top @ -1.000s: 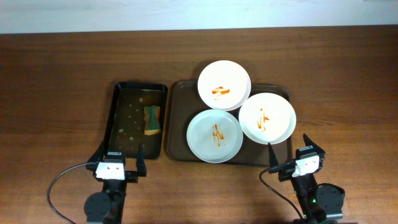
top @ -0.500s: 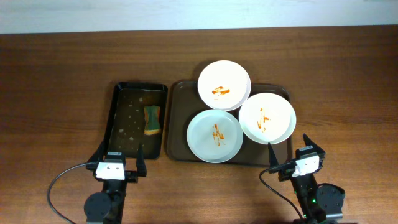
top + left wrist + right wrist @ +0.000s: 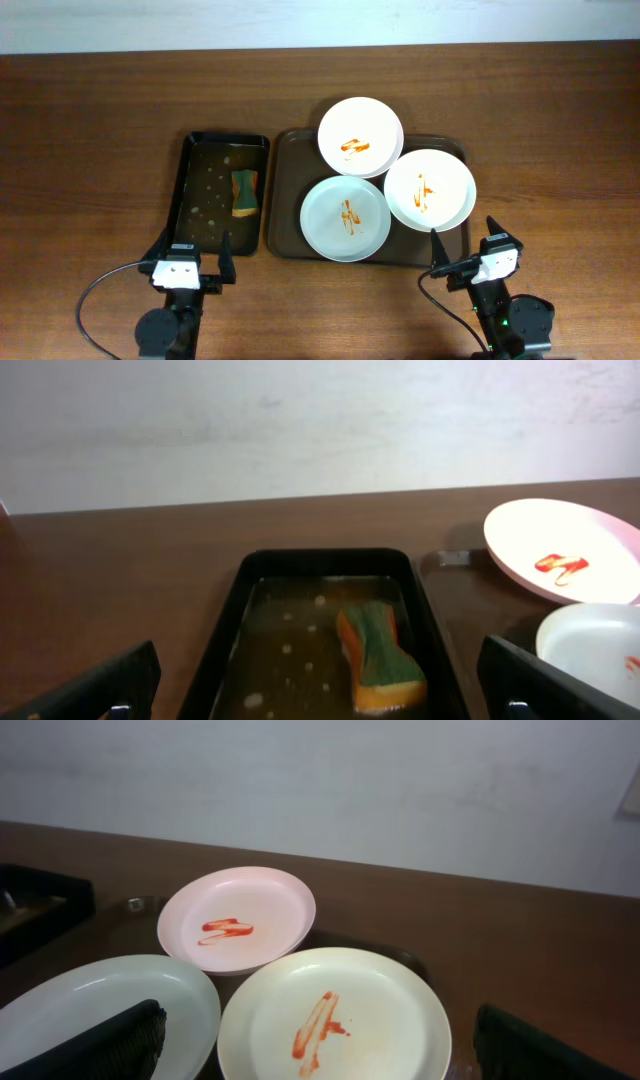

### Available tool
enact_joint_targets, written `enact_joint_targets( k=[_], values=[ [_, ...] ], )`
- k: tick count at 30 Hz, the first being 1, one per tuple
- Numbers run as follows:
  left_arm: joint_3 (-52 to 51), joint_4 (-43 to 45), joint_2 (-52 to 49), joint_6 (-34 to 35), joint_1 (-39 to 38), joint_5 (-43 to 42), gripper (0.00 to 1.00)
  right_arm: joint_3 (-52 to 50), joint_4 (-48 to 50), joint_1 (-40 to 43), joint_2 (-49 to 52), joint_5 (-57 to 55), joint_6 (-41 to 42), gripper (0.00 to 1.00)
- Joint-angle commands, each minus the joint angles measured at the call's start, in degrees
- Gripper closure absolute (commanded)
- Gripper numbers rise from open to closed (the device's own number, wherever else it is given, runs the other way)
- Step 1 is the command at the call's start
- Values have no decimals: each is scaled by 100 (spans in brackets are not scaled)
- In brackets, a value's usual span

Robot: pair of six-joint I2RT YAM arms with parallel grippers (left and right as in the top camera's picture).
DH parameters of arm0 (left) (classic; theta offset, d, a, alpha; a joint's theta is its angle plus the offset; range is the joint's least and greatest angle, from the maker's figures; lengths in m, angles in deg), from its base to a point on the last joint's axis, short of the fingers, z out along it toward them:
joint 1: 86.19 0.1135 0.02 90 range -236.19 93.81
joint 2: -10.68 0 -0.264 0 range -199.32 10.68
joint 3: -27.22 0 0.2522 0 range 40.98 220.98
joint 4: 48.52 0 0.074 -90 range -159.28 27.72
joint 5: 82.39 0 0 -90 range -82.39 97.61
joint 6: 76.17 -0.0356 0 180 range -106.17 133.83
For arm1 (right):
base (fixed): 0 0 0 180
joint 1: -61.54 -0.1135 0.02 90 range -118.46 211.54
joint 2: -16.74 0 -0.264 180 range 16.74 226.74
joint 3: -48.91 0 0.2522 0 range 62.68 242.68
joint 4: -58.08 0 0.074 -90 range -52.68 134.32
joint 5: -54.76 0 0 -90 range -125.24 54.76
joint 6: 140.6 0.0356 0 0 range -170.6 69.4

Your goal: Clean dirty plates on tray and stack at the side

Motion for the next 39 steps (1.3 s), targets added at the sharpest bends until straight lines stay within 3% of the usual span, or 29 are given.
enact_joint_targets(
  k=[1, 5, 9, 13, 16, 20, 23, 25, 27, 30, 33, 37, 39],
  values=[
    [557, -577, -210, 103, 9, -85, 0, 409, -382, 37, 304, -92, 636, 2],
    [1425, -1287, -1062, 101, 9, -87, 0, 1414, -1178, 37, 1379, -22, 695, 2],
    [2653, -1871, -2736, 103, 9, -361, 0, 3163, -2369, 37, 3268, 306, 778, 2],
    [4015, -2728, -4409, 101, 9, -879, 0, 4350, -3589, 37, 4494, 570, 778, 2],
    [5084, -3805, -5362, 101, 9, -1158, 0, 4483, -3827, 37, 4800, 1285, 776, 2],
    [5340, -4079, -5707, 101, 9, -1300, 0, 4483, -3849, 31, 4927, 1408, 1036, 4],
    [5340, -3738, -5729, 105, 9, -1432, 0, 4483, -3823, -310, 5305, 1322, 1449, 16],
    [5434, -3279, -5869, 522, 9, -1541, 0, 4483, -3663, -540, 5698, 1176, 1878, 22],
    [5641, -3158, -6295, 533, 9, -1300, 0, 4483, -3346, -782, 6253, 1217, 2371, 37],
    [5720, -2951, -7160, 533, 9, -828, 0, 4483, -2955, -1099, 7110, 1213, 2605, 43],
    [5720, -2553, -8168, 533, 4, -828, 9, 4483, -2542, -1202, 8146, 1189, 3143, 51],
    [5720, -2129, -9123, 531, 2, -896, 12, 4483, -2015, -1202, 9058, 1191, 3235, 64],
    [5720, -2107, -9296, 531, -46, -896, 24, 4481, -1891, -1202, 9359, 1189, 3338, 74]
  ],
)
